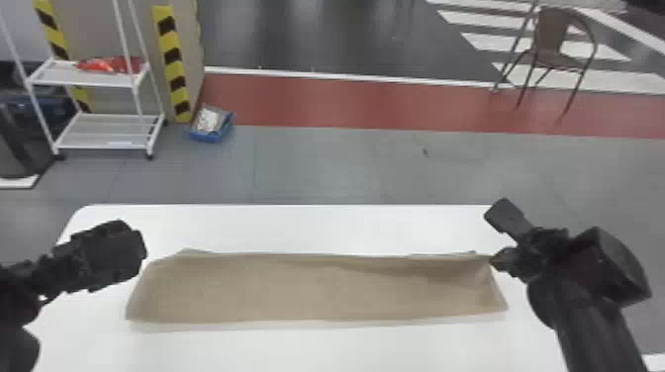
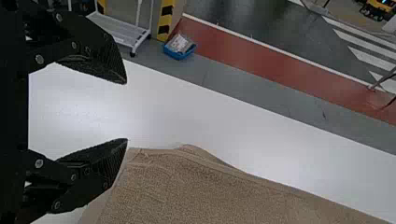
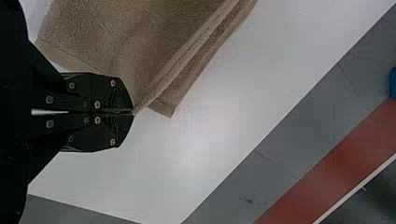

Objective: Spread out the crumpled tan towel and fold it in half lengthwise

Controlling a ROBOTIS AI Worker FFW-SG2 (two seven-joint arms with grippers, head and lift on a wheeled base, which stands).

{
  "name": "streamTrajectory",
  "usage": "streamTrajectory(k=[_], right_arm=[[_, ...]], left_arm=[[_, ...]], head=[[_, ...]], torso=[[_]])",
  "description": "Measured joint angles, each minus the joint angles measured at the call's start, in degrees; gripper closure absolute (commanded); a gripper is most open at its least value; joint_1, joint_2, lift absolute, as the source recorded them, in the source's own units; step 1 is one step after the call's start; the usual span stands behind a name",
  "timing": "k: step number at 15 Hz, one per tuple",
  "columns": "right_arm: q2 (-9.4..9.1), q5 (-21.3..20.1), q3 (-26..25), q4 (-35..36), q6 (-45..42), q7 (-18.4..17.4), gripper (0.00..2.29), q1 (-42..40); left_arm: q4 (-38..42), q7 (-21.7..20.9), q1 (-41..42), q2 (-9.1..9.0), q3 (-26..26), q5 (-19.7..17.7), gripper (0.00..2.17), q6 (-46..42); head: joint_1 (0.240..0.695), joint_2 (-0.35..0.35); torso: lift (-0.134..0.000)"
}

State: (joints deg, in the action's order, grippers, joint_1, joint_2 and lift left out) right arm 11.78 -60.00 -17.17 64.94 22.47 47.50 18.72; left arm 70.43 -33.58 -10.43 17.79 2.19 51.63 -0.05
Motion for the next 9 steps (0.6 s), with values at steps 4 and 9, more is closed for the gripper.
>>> streamTrajectory(k=[4, 9], right_arm=[[-0.02, 0.03, -0.14, -0.93, 1.13, -2.74, 1.34, 0.61], [-0.46, 3.43, 0.19, -4.55, 7.74, -14.11, 0.02, 2.97]], left_arm=[[2.63, 1.83, 4.13, 0.53, -3.06, -3.69, 0.10, 0.10], [6.59, 2.03, 10.61, 1.79, -7.68, -6.31, 0.12, -0.71]], head=[[0.695, -0.143], [0.695, -0.140]], torso=[[0.000], [0.000]])
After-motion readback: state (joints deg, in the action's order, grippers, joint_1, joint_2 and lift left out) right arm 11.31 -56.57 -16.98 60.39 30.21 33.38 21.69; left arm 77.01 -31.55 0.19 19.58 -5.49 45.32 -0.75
